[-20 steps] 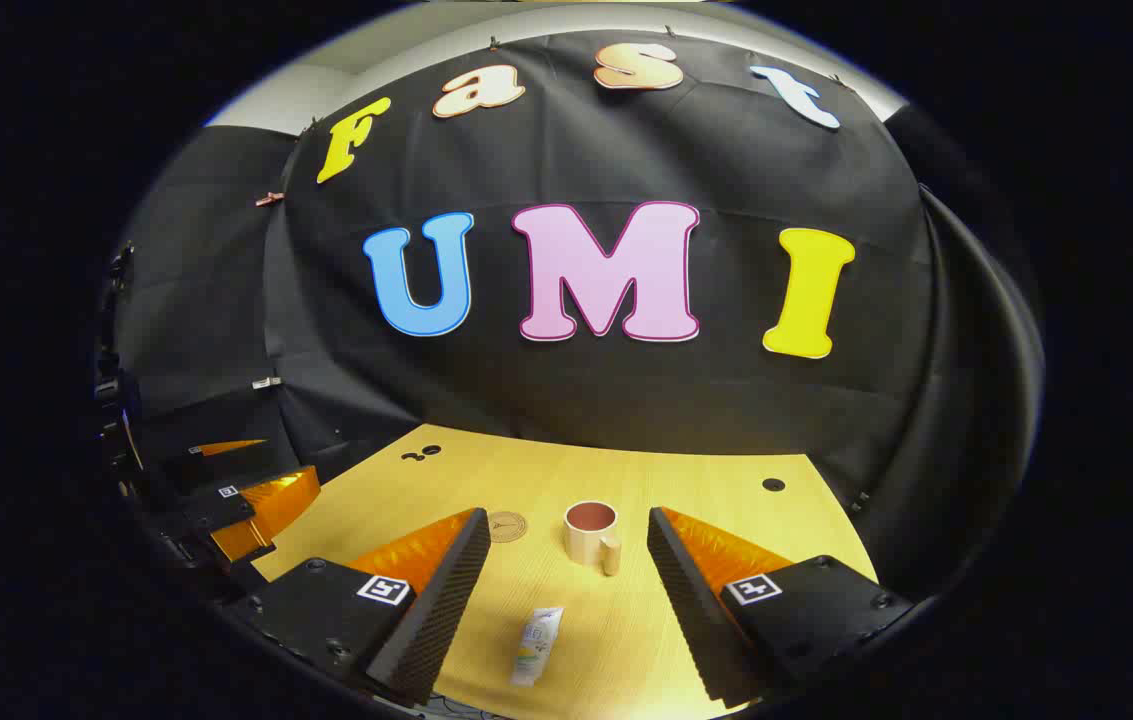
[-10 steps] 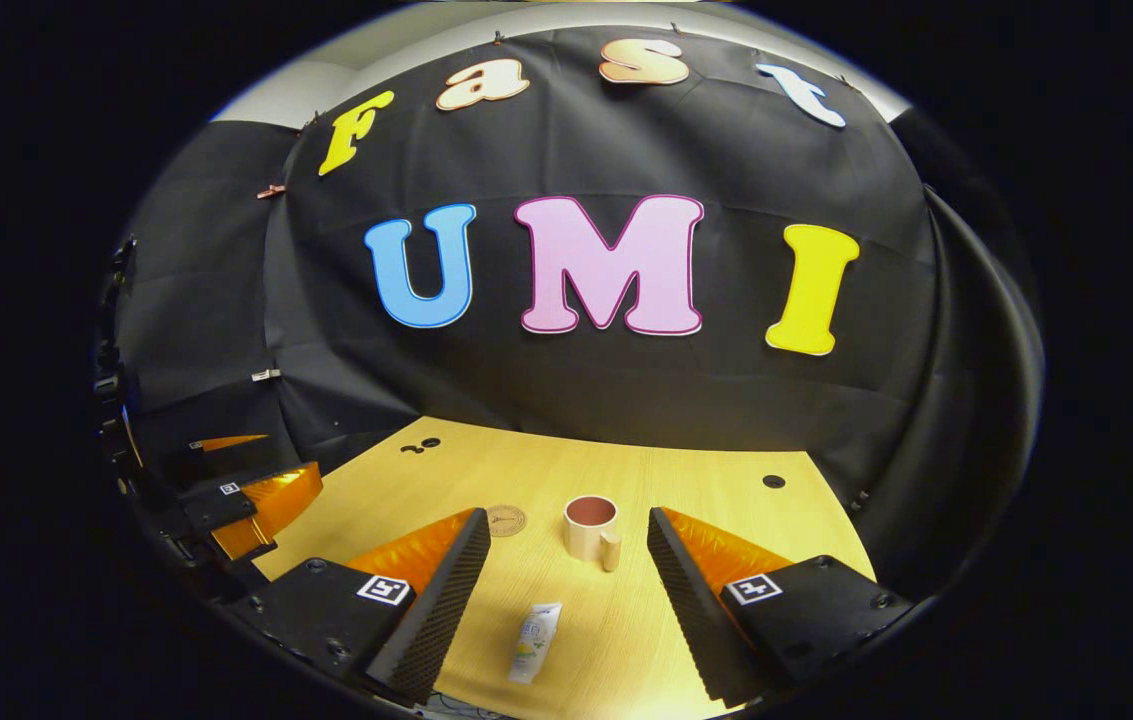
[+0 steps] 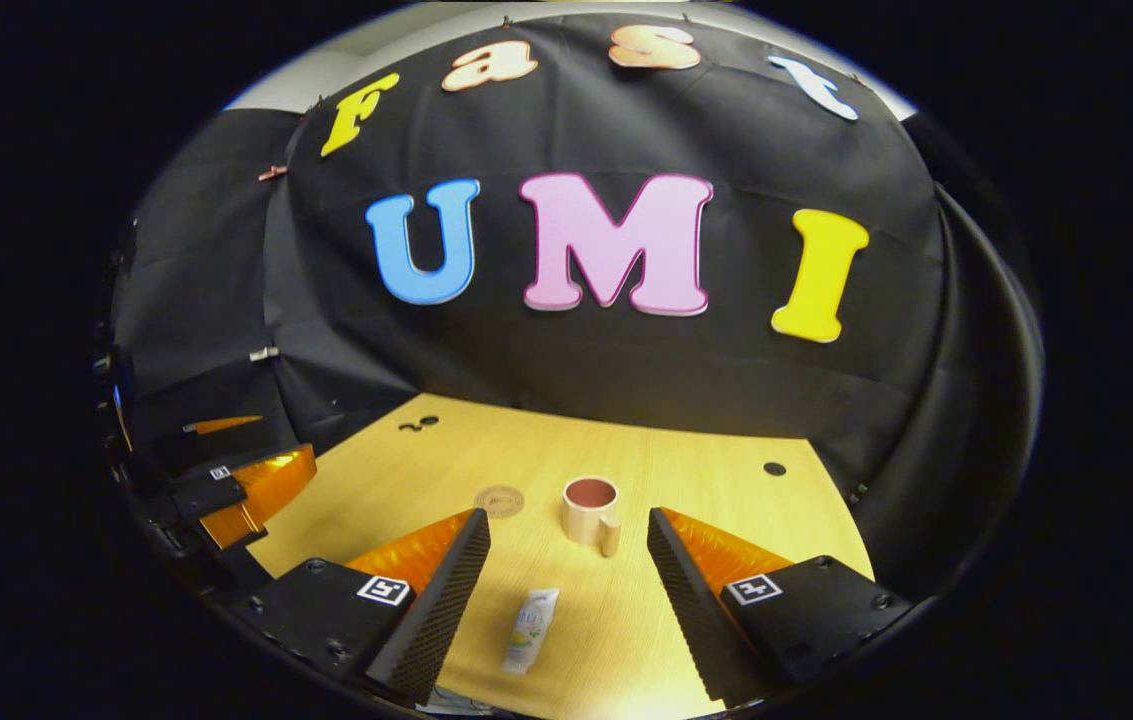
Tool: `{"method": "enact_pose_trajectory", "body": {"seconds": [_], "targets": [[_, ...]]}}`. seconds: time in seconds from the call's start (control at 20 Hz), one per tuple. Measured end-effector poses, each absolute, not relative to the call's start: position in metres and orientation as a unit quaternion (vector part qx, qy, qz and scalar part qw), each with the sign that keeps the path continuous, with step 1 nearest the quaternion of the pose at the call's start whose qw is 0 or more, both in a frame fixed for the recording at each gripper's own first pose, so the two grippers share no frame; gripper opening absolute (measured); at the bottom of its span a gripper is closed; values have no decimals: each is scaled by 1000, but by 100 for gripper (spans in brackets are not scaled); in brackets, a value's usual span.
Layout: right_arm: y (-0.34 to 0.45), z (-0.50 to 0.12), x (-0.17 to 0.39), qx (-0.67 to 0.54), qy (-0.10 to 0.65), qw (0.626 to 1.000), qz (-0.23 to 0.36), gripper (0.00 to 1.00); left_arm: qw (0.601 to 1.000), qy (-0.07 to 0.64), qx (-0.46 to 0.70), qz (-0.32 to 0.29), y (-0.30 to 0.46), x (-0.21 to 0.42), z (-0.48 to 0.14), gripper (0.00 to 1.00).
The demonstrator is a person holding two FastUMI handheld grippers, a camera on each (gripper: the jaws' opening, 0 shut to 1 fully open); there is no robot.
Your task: Put the toothbrush and toothpaste on the desktop into the cup, then pick up the cup and place it on the coaster on the desktop.
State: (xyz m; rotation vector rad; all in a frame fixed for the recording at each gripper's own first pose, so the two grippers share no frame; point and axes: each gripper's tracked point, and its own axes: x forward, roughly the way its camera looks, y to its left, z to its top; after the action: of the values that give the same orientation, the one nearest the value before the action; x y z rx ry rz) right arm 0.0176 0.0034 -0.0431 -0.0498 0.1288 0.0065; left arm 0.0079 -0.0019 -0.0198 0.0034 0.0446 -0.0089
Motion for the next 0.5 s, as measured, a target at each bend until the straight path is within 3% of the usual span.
{"method": "enact_pose_trajectory", "body": {"seconds": [0.5], "targets": [[28,-166,65,-52,235,971,14,98,993,117,2,-20,1,22,-114,96]]}}
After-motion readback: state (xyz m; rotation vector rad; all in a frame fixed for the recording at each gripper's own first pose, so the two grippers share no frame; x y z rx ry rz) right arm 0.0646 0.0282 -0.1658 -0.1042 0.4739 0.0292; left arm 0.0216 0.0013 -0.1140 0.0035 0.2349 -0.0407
